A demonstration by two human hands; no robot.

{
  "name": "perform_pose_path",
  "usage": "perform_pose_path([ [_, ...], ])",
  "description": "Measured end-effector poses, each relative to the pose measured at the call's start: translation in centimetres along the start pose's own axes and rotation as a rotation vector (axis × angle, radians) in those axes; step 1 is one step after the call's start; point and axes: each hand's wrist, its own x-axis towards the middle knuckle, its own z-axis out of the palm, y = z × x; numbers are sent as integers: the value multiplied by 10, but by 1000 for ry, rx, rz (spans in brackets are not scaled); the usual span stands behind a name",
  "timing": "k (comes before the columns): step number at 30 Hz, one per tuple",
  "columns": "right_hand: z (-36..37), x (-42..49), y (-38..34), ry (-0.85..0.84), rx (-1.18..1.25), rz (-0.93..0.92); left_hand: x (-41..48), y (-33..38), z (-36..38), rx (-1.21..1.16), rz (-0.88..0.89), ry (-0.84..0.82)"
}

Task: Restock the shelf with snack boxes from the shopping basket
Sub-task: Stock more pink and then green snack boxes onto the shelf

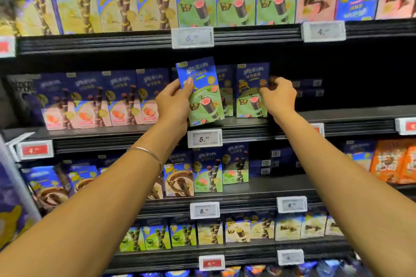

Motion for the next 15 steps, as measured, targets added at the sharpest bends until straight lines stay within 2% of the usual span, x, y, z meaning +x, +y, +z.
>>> perform_pose_path([
  [4,-2,3,2,-4,-14,5,4,-5,1,83,15,-32],
  [10,7,4,1,-16,-44,6,12,-6,10,422,173,-2],
  [15,9,5,1,4,-46,35,16,-4,17,578,240,46],
])
